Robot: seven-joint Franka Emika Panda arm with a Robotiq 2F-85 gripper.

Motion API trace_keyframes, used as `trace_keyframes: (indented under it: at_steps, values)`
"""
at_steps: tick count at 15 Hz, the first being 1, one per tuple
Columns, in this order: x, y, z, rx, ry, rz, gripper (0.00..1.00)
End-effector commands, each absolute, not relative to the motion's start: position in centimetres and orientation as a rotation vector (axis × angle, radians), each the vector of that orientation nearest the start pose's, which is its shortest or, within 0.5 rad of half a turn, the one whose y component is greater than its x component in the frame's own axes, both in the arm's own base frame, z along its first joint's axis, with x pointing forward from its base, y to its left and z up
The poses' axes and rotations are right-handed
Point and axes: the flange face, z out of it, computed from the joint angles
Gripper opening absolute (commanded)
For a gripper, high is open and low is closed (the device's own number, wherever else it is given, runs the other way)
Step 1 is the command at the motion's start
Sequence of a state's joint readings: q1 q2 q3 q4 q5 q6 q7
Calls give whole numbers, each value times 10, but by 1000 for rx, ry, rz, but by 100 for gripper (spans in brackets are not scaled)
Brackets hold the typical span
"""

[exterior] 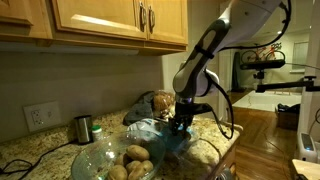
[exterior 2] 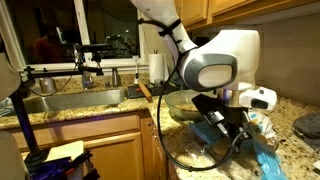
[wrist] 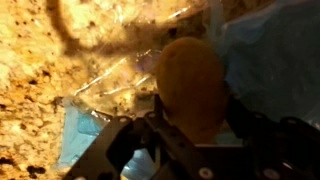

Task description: Move one potato from the plastic to the glass bowl

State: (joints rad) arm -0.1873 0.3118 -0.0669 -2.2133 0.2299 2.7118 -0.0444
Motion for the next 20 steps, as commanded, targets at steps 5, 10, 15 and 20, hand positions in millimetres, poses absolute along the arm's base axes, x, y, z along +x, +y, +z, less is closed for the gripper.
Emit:
trace_keyframes:
  at_steps: [5,10,15,20]
  values:
    - [511,-112,300,-3063,512,-502,37]
    - [508,-109,335,-3116,409,-632,37]
    - [516,-121,389,-3139,332,-749,37]
    - [537,-110,433,-3096,192,-767,37]
